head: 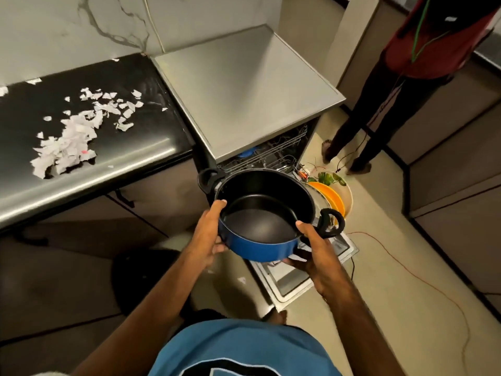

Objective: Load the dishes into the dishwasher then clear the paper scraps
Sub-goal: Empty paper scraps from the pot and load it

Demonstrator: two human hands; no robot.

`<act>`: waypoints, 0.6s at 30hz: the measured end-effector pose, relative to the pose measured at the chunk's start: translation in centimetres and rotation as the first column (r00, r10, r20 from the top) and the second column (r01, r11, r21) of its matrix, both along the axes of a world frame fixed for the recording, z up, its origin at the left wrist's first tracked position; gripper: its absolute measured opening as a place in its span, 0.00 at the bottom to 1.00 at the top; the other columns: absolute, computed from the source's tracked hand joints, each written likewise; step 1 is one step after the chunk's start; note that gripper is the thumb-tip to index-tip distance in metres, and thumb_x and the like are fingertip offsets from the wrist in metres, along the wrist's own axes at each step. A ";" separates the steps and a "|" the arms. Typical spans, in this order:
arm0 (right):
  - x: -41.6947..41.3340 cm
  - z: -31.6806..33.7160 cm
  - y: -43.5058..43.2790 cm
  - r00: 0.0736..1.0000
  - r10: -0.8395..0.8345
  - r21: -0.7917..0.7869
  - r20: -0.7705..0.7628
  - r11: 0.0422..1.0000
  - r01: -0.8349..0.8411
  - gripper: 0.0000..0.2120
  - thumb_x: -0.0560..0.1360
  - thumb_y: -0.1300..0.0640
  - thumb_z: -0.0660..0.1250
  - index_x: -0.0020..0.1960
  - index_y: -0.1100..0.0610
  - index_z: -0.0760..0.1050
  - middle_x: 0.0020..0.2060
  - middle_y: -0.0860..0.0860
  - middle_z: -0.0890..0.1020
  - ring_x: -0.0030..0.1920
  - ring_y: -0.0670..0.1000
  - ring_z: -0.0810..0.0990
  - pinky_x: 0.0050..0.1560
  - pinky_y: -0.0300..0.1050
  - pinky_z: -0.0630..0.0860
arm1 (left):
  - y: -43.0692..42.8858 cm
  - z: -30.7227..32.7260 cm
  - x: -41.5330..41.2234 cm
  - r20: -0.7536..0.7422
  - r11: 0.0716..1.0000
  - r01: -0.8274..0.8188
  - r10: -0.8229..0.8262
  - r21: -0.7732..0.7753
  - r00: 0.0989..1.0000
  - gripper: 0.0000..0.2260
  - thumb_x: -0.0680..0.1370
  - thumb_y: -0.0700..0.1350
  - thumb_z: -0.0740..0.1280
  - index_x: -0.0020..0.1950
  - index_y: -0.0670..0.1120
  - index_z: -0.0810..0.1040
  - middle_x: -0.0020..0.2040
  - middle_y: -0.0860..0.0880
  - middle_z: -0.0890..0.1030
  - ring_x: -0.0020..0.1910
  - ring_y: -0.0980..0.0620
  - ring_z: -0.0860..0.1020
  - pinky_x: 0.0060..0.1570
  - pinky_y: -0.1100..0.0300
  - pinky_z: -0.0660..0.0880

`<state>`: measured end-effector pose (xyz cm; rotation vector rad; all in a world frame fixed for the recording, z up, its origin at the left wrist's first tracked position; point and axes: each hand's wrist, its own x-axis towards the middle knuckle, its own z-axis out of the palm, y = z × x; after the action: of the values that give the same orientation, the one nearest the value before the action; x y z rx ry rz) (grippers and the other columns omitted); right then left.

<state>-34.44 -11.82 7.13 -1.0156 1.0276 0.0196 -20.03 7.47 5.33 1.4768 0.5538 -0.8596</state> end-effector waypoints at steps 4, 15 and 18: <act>-1.8 -0.9 -4.7 0.997 0.067 0.003 -0.048 0.998 -0.066 0.21 0.79 0.44 0.72 0.69 0.50 0.75 0.62 0.55 0.82 0.58 0.59 0.85 0.51 0.59 0.86 | -4.1 -0.3 -3.7 -0.061 0.999 -0.041 0.041 0.009 0.997 0.28 0.76 0.66 0.66 0.67 0.48 0.77 0.52 0.38 0.83 0.50 0.41 0.86 0.47 0.51 0.81; -1.9 -1.4 -10.0 0.970 0.208 0.045 -0.125 0.978 -0.204 0.17 0.78 0.45 0.72 0.63 0.51 0.77 0.60 0.58 0.82 0.56 0.61 0.84 0.48 0.61 0.86 | -7.4 -1.0 -7.5 -0.173 0.987 -0.163 0.161 0.002 0.972 0.40 0.70 0.73 0.68 0.74 0.49 0.70 0.65 0.42 0.78 0.59 0.43 0.81 0.42 0.52 0.81; -1.3 -1.6 -10.7 0.968 0.213 0.044 -0.135 0.977 -0.209 0.18 0.78 0.44 0.72 0.64 0.51 0.77 0.61 0.59 0.82 0.57 0.62 0.84 0.48 0.62 0.86 | -8.3 -1.4 -7.0 -0.178 0.984 -0.179 0.177 0.001 0.968 0.41 0.70 0.72 0.68 0.76 0.49 0.67 0.68 0.41 0.76 0.60 0.42 0.80 0.49 0.49 0.80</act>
<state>-35.79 -22.52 5.51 -1.1043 1.0383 0.2834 -27.06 -0.84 3.90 1.3217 0.7990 -0.8557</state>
